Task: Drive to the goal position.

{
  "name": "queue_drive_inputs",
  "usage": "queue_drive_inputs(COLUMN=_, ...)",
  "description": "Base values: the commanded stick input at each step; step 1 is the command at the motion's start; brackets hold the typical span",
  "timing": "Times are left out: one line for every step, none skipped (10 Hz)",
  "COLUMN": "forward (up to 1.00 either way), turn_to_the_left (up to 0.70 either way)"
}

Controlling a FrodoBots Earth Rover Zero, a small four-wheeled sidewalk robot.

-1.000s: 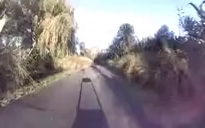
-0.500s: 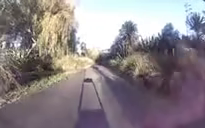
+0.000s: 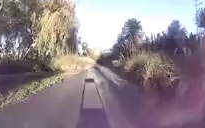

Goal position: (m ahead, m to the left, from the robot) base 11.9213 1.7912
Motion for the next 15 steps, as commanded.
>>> queue_drive_inputs(forward=1.0, turn_to_the_left=0.0)
queue_drive_inputs(forward=1.0, turn_to_the_left=0.0)
queue_drive_inputs(forward=1.0, turn_to_the_left=0.0)
queue_drive_inputs(forward=1.0, turn_to_the_left=0.0)
queue_drive_inputs(forward=1.0, turn_to_the_left=0.0)
queue_drive_inputs(forward=1.0, turn_to_the_left=0.0)
queue_drive_inputs(forward=1.0, turn_to_the_left=0.0)
queue_drive_inputs(forward=1.0, turn_to_the_left=0.0)
queue_drive_inputs(forward=1.0, turn_to_the_left=0.0)
queue_drive_inputs(forward=1.0, turn_to_the_left=0.0)
queue_drive_inputs(forward=1.0, turn_to_the_left=0.0)
queue_drive_inputs(forward=1.0, turn_to_the_left=0.0)
queue_drive_inputs(forward=1.0, turn_to_the_left=0.0)
queue_drive_inputs(forward=1.0, turn_to_the_left=0.0)
queue_drive_inputs(forward=1.0, turn_to_the_left=0.0)
